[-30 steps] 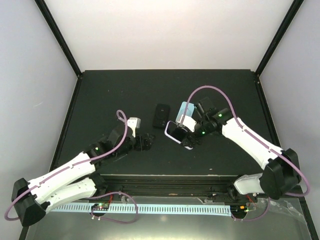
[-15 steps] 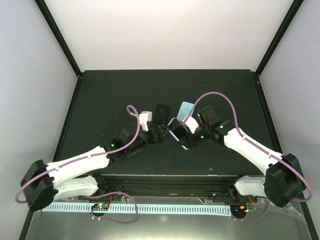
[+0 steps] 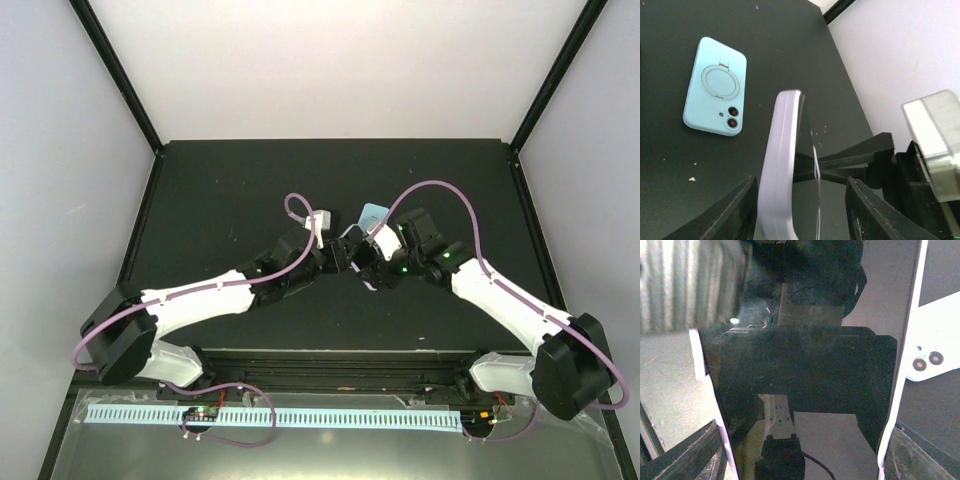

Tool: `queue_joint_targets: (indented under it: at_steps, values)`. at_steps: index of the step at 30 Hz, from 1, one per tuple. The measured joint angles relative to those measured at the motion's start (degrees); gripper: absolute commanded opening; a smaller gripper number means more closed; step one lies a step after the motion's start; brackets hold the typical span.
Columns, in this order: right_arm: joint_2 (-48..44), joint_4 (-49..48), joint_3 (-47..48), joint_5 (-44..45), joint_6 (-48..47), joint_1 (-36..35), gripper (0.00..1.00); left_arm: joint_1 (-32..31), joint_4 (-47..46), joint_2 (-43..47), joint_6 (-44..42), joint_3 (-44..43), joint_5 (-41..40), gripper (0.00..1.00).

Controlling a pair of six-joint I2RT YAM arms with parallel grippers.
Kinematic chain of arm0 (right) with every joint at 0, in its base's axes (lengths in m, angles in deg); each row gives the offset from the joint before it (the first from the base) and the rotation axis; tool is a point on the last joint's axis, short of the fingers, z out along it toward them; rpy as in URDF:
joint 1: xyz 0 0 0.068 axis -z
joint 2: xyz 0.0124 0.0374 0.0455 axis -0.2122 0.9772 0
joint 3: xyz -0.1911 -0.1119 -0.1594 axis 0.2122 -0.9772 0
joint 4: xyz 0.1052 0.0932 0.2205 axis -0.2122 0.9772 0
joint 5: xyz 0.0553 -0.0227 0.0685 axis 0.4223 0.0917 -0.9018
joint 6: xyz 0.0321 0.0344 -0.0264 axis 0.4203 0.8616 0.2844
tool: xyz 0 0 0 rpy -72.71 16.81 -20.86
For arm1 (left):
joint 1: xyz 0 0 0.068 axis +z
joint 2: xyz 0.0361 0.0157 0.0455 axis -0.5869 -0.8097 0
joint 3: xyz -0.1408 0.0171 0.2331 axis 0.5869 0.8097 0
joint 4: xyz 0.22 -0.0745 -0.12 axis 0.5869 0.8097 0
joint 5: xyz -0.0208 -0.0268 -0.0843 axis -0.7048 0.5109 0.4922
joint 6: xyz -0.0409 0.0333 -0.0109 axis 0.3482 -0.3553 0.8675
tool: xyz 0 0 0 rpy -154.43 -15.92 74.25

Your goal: Take the phone out of the phone case

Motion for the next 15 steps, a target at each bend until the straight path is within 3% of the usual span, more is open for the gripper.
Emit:
queue_joint_targets:
  at_steps: [10, 12, 15]
  values:
    - [1.16, -0.20, 0.61, 2.43, 2.12, 0.07, 0.48, 0.59, -1.86, -6.47, 2.47, -1.84, 3.65, 0.02]
    - [1.36, -0.15, 0.66, 2.34, 2.43, 0.39, 0.57, 1.05, -2.62, -6.84, 2.12, -1.90, 4.72, 0.02]
    - [1.36, -0.15, 0.98, 2.86, 2.93, 0.44, 0.84, 2.19, -3.98, -7.43, 2.14, -1.90, 6.80, 0.02]
